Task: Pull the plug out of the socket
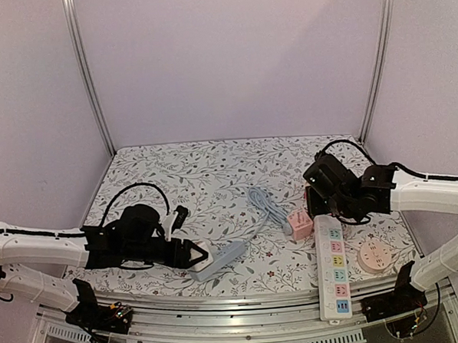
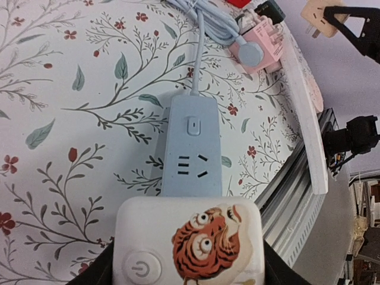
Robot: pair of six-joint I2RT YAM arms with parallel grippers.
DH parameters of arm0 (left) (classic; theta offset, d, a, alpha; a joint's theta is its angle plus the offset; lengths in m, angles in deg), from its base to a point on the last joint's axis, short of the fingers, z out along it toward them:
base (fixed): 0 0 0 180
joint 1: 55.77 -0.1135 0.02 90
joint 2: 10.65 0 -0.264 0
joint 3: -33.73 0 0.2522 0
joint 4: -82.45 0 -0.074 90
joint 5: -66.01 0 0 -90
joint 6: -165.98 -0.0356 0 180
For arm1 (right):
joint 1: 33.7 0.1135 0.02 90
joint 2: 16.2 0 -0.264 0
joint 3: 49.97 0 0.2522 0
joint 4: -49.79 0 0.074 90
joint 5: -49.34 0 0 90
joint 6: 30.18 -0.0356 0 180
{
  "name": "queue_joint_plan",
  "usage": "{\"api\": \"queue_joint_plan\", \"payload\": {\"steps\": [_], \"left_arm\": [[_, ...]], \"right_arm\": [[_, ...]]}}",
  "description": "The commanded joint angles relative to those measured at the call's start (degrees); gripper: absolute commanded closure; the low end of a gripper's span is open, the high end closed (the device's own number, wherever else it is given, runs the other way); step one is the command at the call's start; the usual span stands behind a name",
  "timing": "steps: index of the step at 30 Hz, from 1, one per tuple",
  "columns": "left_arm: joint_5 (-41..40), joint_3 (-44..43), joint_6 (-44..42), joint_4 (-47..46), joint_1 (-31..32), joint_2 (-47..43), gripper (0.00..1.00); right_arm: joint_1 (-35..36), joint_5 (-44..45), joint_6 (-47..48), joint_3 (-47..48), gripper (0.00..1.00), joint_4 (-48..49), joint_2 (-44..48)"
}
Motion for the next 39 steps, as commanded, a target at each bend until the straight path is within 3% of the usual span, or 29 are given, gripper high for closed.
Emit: {"api": "queue_joint_plan", "payload": {"steps": [1, 16, 27, 39], "left_arm": [[0.86, 0.04, 2.33, -3.53, -0.52, -0.36, 1.0], [0.42, 0.26, 4.25, -2.23, -1.06, -0.65, 1.0], [-0.71, -2.37, 5.27, -1.27, -1.84, 0.5, 1.0], [-2.8, -5.7, 6.5, -2.5, -2.38, 1.69, 1.0]], "right_arm": [[-6.92, 1.26, -0.3, -4.59, 0.99, -3.43, 5.36], [-30.48, -14.34, 2.69, -16.58, 0.98, 0.7, 9.97], [-34.47, -18.07, 4.35, -16.63, 0.92, 2.97, 2.85], [-38.26, -23.02, 3.92, -16.22, 0.53, 2.77, 0.31]]}}
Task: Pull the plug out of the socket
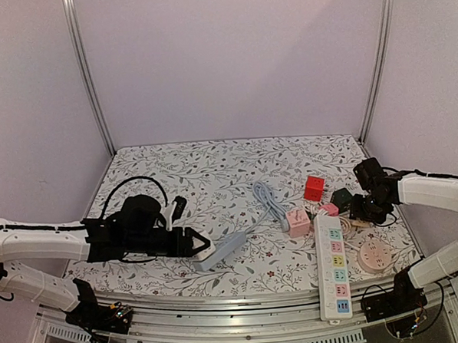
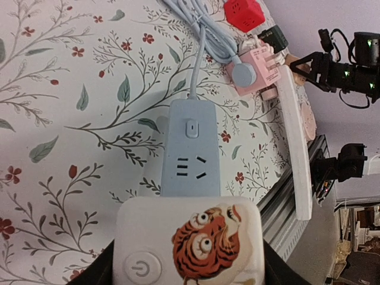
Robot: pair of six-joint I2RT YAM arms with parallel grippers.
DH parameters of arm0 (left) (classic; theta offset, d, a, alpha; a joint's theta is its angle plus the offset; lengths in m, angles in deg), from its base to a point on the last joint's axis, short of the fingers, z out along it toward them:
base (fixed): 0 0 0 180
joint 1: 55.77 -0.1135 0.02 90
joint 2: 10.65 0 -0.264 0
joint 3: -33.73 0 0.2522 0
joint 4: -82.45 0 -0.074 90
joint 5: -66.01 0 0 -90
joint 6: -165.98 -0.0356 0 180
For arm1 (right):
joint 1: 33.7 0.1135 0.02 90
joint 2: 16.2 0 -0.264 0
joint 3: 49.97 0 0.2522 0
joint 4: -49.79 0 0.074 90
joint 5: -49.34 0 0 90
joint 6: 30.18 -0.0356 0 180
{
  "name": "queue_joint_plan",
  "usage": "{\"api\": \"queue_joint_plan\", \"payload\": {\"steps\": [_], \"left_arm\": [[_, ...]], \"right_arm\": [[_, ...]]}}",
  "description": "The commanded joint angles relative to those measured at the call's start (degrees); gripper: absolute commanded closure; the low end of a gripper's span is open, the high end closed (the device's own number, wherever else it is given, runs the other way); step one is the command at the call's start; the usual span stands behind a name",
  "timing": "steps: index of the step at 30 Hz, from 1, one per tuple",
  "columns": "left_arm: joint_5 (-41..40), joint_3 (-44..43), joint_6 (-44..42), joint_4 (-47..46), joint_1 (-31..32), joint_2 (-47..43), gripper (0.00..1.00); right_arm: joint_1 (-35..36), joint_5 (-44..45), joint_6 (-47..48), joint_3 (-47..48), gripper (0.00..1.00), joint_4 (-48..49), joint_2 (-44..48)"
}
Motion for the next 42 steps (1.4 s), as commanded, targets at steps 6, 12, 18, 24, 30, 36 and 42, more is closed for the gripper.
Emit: {"api": "queue_joint_plan", "payload": {"steps": [6, 12, 18, 24, 30, 36, 42], "left_arm": [[-1.04, -1.25, 1.77, -4.51, -1.08, 1.39, 1.0], [-1.55, -0.5, 2.96, -5.54, -1.09, 0.53, 1.0], [-3.53, 0.89, 4.48, -6.21, -1.17, -0.98, 1.0], [-4.79, 1.51, 6.08, -7.48, -1.48, -1.08, 1.0], [-6.29, 2.38, 7.34, -9.76, -1.88, -1.61, 1.0], [-6.81, 3.06, 7.06, -13.45, -2.14, -1.66, 1.0], [-6.58, 5.4, 2.75, -21.21, -2.06, -1.66, 1.0]], "right_arm": [[-0.04, -2.17, -0.97, 0.2, 0.29, -0.61, 0.93], [-0.03, -0.73, -0.65, 1.39, 0.09, -2.95, 2.15], [-0.05, -1.65, -0.74, 2.8, 0.05, -6.39, 7.16], [-0.03, -7.8, -1.05, 5.01, 0.05, -9.97, 14.98], [2.14, -15.49, -2.87, 7.42, 0.06, -10.33, 19.86], [11.79, -18.68, -7.75, 8.47, 0.06, -5.58, 18.22], [22.67, -17.04, -14.19, 7.86, 0.06, 2.91, 12.89]]}}
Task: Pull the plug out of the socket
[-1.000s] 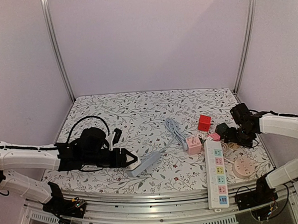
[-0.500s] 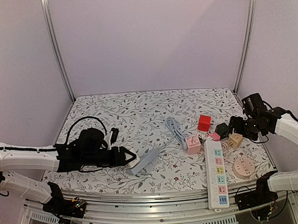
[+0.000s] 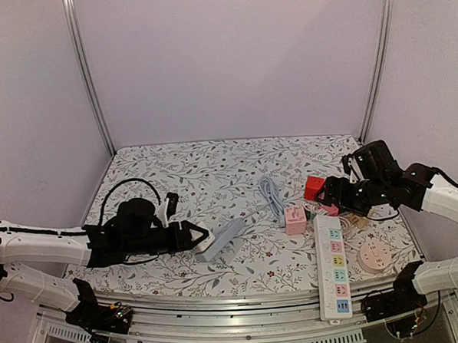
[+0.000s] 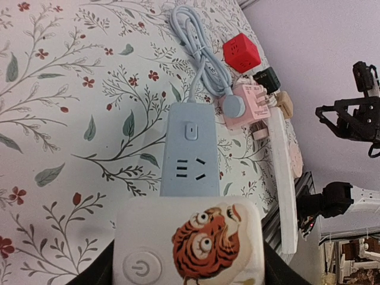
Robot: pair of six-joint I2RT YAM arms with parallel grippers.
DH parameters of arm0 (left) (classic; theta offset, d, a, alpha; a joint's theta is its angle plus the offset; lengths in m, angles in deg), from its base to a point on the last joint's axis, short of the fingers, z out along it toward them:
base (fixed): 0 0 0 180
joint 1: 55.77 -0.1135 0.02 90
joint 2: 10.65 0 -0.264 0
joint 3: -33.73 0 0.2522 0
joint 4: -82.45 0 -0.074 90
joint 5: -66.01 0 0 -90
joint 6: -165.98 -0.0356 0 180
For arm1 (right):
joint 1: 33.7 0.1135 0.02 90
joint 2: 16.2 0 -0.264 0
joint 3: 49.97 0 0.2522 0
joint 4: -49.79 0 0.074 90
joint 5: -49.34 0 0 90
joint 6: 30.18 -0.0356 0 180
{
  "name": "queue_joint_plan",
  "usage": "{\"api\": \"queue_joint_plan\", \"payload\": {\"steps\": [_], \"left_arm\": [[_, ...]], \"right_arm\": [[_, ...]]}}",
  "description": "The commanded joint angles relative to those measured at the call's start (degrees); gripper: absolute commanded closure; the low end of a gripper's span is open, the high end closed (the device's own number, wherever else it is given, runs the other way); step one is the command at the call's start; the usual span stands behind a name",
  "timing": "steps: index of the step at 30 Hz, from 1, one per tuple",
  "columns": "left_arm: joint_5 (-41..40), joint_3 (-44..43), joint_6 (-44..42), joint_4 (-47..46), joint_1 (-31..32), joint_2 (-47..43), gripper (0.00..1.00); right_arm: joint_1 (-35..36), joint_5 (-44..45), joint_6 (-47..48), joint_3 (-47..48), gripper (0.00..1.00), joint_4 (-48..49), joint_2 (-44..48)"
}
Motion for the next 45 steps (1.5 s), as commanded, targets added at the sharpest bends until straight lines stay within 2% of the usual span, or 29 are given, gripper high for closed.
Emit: {"api": "queue_joint_plan", "payload": {"steps": [1, 8, 16, 29, 45], "left_arm": [[-1.94, 1.18, -3.78, -10.4, -1.18, -1.36, 1.0], [-2.9, 2.65, -6.9, -14.21, -1.05, -0.83, 1.0], [-5.25, 6.92, -5.68, -21.46, -0.58, -1.58, 1.0], [-6.77, 5.83, -2.67, -29.36, 2.6, 2.81, 1.0], [-5.95, 2.43, -1.4, -33.8, 5.47, 8.66, 1.0]], "right_arm": [[7.77, 1.01, -6.61, 0.56, 0.06, 7.71, -4.56], [19.47, 4.5, -12.34, 3.2, 0.06, 15.22, -13.64], [24.49, 5.44, -16.86, 6.57, 0.09, 22.7, -22.94], [26.75, 4.1, -19.28, 12.93, 0.1, 27.4, -34.68], [26.91, 4.59, -19.19, 14.47, 0.15, 28.75, -39.19]]}}
